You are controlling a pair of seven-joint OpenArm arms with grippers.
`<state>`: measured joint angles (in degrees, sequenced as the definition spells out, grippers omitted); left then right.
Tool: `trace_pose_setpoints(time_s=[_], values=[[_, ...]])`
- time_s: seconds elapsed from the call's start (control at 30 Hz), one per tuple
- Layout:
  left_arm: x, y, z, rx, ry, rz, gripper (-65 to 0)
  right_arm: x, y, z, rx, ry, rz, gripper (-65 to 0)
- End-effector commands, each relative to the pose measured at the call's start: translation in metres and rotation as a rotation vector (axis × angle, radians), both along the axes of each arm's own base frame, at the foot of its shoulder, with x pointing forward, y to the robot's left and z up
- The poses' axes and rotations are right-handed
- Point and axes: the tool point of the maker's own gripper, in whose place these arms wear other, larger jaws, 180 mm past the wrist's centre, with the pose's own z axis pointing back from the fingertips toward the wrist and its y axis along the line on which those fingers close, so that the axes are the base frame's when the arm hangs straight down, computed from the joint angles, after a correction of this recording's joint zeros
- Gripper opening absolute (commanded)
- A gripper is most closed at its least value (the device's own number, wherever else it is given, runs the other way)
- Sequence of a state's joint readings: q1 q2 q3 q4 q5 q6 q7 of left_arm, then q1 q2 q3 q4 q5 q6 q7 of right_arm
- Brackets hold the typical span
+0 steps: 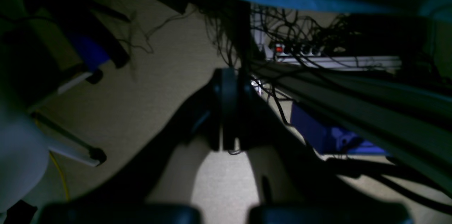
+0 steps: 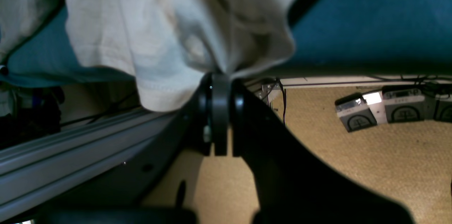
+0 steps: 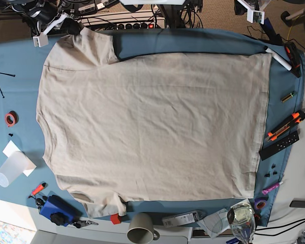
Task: Fold the T-shirt properly
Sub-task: 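Move both grippers down to the corners of the shirt's long edge, then close both grippers on the shirt edge corners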
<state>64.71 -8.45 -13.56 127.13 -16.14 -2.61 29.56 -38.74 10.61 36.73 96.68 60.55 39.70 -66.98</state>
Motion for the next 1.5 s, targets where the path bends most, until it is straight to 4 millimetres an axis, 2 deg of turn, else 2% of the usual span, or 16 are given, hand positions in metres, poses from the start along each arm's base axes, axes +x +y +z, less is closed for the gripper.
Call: trace_pose_setpoints(time_s=[0.0, 0.13, 0.23, 0.33, 0.37, 0.4, 0.47, 0.53, 0.63, 0.87, 1.1, 1.17, 1.27, 1.47], values=[[0.002, -0.001, 0.007, -0.001, -0.023, -0.004, -65.0, 0.003, -0.002, 0.008, 0.001, -0.024, 0.008, -65.0], [0.013, -0.003, 0.018, -0.002, -0.064, -0.012, -65.0, 0.01, 0.002, 0.027, -0.003, -0.079, 0.028, -65.0], [0.034, -0.007, 0.042, -0.001, -0.15, -0.02, -65.0, 0.017, 0.0, 0.049, -0.071, -0.131, 0.067, -65.0], [0.049, -0.006, 0.046, 0.002, -0.198, -0.014, -65.0, 0.022, -0.002, 0.063, -0.141, -0.161, 0.105, -65.0], [0.056, -0.006, 0.047, 0.002, -0.218, -0.014, -65.0, 0.023, -0.001, 0.065, -0.15, -0.166, 0.112, -65.0], [0.063, -0.007, 0.049, 0.001, -0.24, -0.012, -62.4, 0.023, -0.001, 0.065, -0.152, -0.168, 0.113, -65.0], [0.077, -0.004, 0.054, 0.014, -0.286, 0.007, -51.2, 0.023, -0.002, 0.064, -0.158, -0.165, 0.111, -65.0], [0.091, 0.007, 0.06, 0.067, -0.34, 0.057, -46.5, 0.022, -0.002, 0.063, -0.158, -0.163, 0.109, -65.0], [0.109, 0.027, 0.07, 0.154, -0.402, 0.135, -46.5, 0.022, -0.002, 0.063, -0.158, -0.16, 0.111, -65.0], [0.126, 0.055, 0.079, 0.225, -0.436, 0.294, -46.5, 0.017, -0.001, 0.06, -0.159, -0.131, 0.125, -65.0], [0.135, 0.07, 0.046, 0.235, -0.373, 0.327, -46.6, 0.015, -0.001, 0.058, -0.16, -0.117, 0.133, -65.0], [0.136, 0.08, 0.038, 0.22, -0.349, 0.361, -48.5, 0.014, -0.001, 0.058, -0.161, -0.114, 0.134, -65.0], [0.142, 0.091, 0.034, 0.172, -0.356, 0.379, -54.1, 0.013, -0.001, 0.058, -0.161, -0.109, 0.137, -65.0], [0.149, 0.104, 0.023, 0.017, -0.361, 0.357, -54.7, 0.013, -0.001, 0.057, -0.161, -0.108, 0.137, -65.0]])
